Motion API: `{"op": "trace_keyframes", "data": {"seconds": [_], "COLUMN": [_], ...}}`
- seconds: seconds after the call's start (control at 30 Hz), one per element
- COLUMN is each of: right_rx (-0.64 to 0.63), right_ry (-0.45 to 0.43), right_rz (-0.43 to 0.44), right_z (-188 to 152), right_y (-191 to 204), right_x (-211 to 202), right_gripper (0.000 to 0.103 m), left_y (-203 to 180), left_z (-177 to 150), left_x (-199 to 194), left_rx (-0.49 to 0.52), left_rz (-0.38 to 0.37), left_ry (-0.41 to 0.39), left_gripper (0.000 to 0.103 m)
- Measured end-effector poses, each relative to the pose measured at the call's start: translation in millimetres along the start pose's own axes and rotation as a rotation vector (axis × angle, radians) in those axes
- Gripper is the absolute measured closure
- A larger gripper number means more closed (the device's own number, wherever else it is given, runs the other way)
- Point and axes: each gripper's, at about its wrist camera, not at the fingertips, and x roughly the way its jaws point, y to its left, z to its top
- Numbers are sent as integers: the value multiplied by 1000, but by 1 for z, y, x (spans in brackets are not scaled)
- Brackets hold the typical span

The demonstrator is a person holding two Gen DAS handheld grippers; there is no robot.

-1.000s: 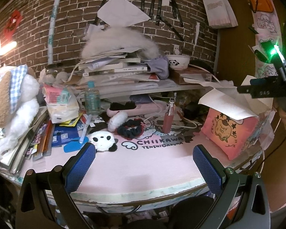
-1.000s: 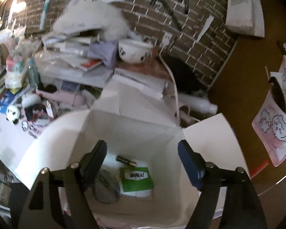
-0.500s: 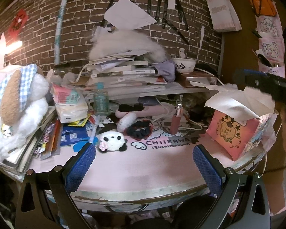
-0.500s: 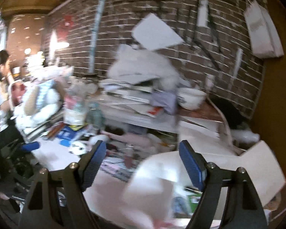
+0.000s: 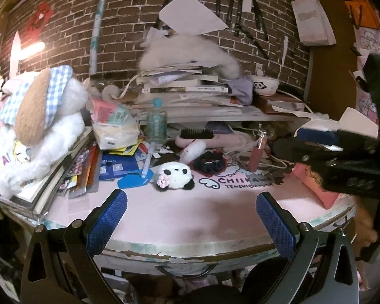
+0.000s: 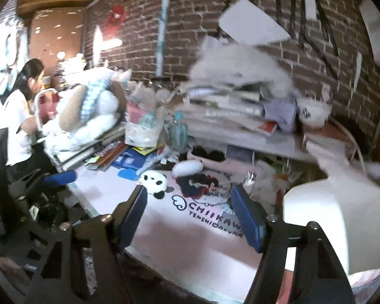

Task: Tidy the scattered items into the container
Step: 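Move the right gripper to the pink perfume bottle and close on it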

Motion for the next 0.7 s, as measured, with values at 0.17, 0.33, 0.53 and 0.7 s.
{"op": "trace_keyframes", "data": {"seconds": [0.17, 0.33, 0.53, 0.7], "right_rx": [52, 92, 130, 175], "right_ry": [56, 82, 89, 122], "right_rz": [-42, -118, -195, -229], "right_z": [-11, -18, -17, -18], "right_y": [-6, -14, -22, -34], "right_x": [33, 57, 78, 93], "right_gripper": [36, 36, 39, 48], "left_y": [7, 10, 11, 12], "left_z": [-3, -5, -8, -10], "left_x": [5, 10, 15, 21], "left_rx": [-14, -27, -32, -40], "left_rz": [1, -12, -18, -17], "left_ry": [3, 3, 6, 15], "left_gripper": [1, 1, 1, 1]}}
